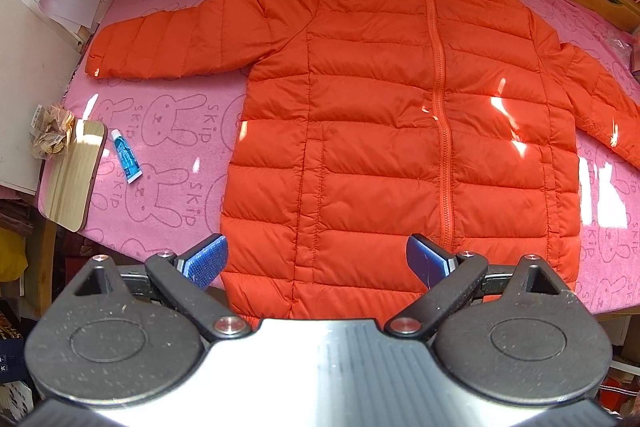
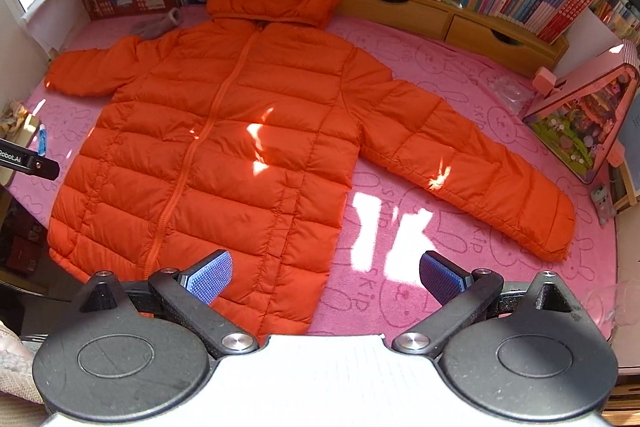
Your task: Fold clothes
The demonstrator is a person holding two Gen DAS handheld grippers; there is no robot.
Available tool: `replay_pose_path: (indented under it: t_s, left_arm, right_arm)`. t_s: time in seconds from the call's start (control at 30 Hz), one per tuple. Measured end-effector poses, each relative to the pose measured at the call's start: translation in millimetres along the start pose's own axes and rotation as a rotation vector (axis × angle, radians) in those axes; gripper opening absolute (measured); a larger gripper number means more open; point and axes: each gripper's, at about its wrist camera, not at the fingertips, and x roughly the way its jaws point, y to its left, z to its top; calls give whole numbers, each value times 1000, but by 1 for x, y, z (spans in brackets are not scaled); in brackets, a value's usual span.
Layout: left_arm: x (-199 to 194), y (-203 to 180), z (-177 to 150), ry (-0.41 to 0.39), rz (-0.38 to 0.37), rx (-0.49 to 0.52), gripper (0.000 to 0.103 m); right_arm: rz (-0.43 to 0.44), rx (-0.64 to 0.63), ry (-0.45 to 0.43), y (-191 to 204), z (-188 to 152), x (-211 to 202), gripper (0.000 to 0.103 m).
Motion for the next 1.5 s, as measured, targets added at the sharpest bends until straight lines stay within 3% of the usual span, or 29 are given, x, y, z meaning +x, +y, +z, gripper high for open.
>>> replay_pose_path:
  t_s: [0.77, 1.17, 1.3, 1.5]
  left_arm:
    - [-6, 4, -31, 21, -9, 51, 98]
    - [-2, 2, -29, 29, 0, 47, 98]
    - [2, 4, -25, 39, 4, 19, 98]
    - [5, 9, -16, 56, 37, -32, 98]
  right_arm:
    - [63, -57, 43, 44, -15, 0, 101]
    - [62, -37, 15, 39, -14, 5, 101]
    - [58, 122, -108, -4, -16, 22, 102]
    - [-148, 684, -268, -156, -40, 72, 100]
